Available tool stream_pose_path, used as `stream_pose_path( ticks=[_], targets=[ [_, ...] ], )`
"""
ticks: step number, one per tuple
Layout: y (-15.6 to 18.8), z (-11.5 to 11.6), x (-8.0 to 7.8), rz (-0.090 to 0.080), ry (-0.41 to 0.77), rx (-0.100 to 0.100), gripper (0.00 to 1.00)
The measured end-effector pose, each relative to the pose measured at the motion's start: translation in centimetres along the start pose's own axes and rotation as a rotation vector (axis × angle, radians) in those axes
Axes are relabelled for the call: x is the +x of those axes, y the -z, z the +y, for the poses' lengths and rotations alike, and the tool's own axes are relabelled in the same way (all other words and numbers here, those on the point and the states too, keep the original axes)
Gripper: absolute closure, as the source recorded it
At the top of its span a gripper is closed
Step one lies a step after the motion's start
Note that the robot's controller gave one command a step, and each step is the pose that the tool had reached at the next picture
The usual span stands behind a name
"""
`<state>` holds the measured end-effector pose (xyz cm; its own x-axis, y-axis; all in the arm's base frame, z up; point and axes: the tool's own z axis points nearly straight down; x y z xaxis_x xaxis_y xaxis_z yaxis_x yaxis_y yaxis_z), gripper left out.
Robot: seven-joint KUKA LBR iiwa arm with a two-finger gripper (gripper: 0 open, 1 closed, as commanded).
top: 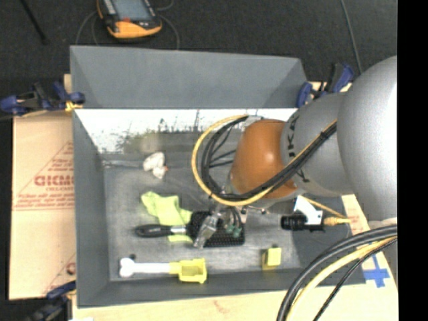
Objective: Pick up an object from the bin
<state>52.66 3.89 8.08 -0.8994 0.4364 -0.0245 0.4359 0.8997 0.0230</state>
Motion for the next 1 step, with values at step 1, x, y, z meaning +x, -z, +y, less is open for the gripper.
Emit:
stream_pose_path(
  ticks=[1],
  targets=[
    [0.33, -0.05, 0.07, 0.003, 0.000, 0.002, 1.00]
  ],
)
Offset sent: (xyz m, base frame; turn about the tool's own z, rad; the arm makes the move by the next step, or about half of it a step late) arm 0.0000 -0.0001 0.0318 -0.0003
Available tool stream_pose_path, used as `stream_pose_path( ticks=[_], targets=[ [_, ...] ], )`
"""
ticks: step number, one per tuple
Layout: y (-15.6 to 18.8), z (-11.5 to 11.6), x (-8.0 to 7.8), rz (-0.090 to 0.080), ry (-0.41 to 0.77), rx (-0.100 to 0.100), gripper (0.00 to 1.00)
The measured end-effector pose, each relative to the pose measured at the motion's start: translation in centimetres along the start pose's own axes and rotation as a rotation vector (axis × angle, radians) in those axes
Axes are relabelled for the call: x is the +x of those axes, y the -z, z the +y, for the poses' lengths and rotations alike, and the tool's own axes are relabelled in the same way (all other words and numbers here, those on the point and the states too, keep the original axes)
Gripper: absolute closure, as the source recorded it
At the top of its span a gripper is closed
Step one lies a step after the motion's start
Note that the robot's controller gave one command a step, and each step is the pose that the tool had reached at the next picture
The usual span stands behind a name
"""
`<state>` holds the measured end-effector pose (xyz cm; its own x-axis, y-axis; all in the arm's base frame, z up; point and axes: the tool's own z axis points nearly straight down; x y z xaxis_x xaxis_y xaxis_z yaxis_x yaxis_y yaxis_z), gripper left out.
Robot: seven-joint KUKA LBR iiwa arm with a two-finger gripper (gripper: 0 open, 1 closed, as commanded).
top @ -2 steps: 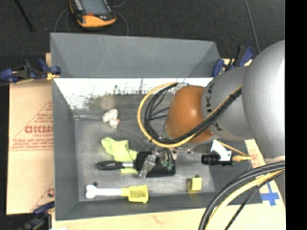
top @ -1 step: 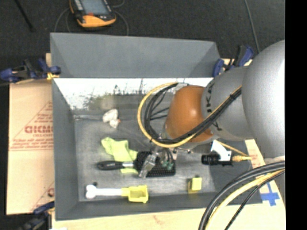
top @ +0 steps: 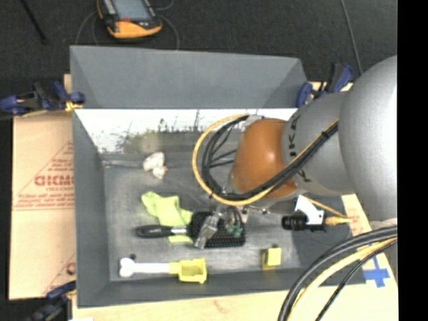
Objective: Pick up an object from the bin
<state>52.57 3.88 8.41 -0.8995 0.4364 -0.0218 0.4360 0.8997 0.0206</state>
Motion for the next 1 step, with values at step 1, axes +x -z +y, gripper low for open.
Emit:
stream_pose_path(
  ticks=[1],
  targets=[
    [1.56, -0.24, 0.16, 0.017, 0.003, 0.015, 1.00]
  ],
)
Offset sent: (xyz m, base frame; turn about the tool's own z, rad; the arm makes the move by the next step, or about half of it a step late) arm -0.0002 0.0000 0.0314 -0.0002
